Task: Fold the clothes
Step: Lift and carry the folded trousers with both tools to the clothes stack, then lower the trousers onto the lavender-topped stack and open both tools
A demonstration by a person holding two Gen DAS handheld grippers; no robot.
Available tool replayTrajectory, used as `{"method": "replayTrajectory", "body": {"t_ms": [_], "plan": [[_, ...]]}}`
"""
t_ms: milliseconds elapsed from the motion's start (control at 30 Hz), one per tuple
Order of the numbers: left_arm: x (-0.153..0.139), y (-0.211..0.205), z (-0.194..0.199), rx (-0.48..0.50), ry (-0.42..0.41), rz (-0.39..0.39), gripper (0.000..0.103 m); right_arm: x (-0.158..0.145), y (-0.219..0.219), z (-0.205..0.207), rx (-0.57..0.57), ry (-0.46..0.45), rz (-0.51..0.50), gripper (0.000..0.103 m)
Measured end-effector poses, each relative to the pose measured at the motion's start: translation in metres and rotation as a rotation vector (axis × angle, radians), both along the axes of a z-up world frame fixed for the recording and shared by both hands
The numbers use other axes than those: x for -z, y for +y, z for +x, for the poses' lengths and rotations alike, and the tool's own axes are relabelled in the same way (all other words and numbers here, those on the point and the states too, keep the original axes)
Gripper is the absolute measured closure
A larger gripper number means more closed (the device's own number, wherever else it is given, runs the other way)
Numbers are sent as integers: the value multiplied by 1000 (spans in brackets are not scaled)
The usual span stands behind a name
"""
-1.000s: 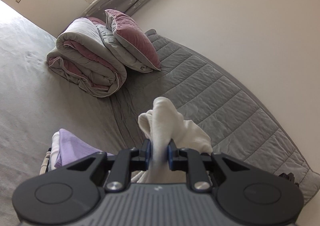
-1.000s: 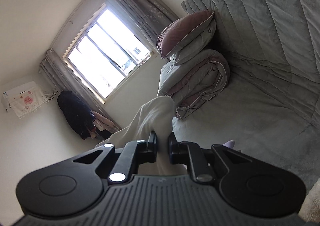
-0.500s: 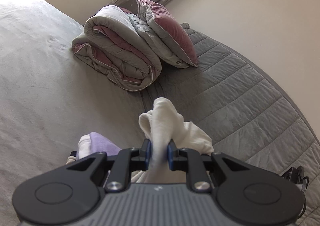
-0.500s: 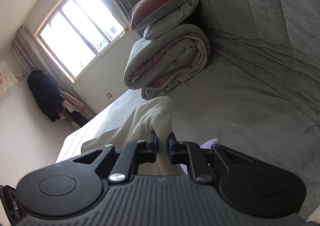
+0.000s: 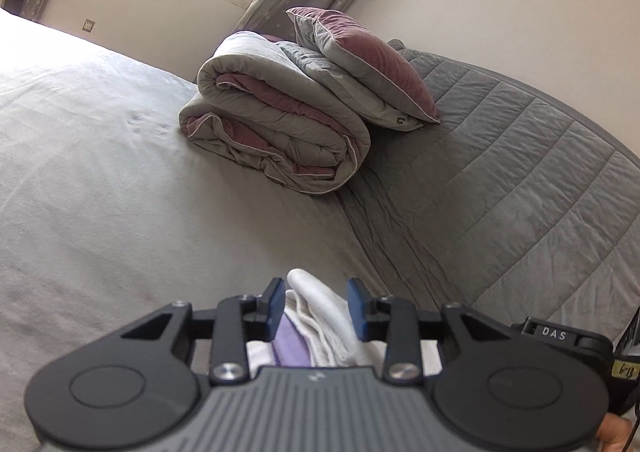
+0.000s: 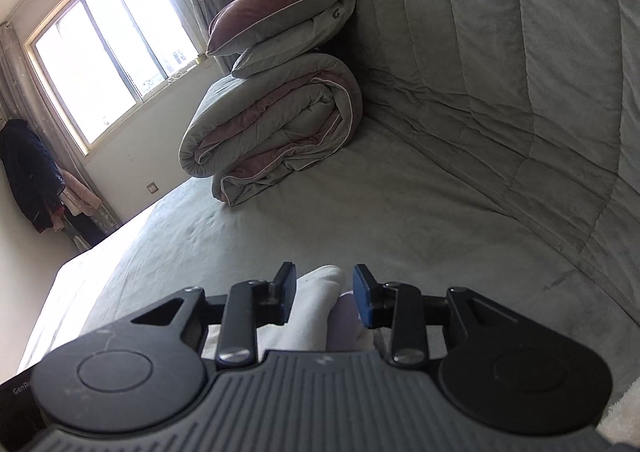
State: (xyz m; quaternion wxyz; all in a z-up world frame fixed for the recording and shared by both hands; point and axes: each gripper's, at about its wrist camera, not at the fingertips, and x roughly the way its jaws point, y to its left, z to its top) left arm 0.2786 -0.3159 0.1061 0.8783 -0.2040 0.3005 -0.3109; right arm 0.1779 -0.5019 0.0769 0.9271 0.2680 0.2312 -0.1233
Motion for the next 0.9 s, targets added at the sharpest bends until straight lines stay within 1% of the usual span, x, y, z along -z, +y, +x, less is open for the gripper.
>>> {"method": "replayTrajectory", "body": {"t_ms": [200, 267, 433, 500, 533, 567, 600, 633, 733, 800, 867, 900], "plan": [[-19, 6, -16, -5, -41, 33, 69, -24, 18, -9, -15, -5, -30, 67], [-25, 8, -22, -7, -49, 54, 67, -30, 26, -15, -22, -3, -25, 67], [-42, 12, -46, -9, -29, 184, 65, -44, 48, -35, -28, 7, -15, 67], [-49, 12, -57, -4, -33, 249, 62, -50, 57, -42, -38, 18, -24, 67], [-52, 13, -62, 0, -31, 281, 59, -53, 62, -45, -39, 28, -30, 66], [-55, 13, -66, 1, -20, 310, 56, -56, 66, -48, -41, 39, -37, 63], [-57, 14, -70, -3, -6, 336, 55, -59, 70, -51, -43, 50, -43, 61], [-60, 15, -73, -6, 8, 362, 54, -62, 75, -54, -43, 61, -51, 55], [-65, 16, -82, -29, 44, 448, 43, -65, 87, -60, -50, 116, -56, 51], [-67, 17, -87, -44, 67, 506, 37, -67, 94, -64, -55, 153, -60, 45], [-67, 15, -91, -36, 86, 562, 27, -65, 99, -67, -47, 211, -48, 42], [-66, 13, -93, -30, 94, 592, 24, -63, 101, -68, -42, 238, -41, 41]]}}
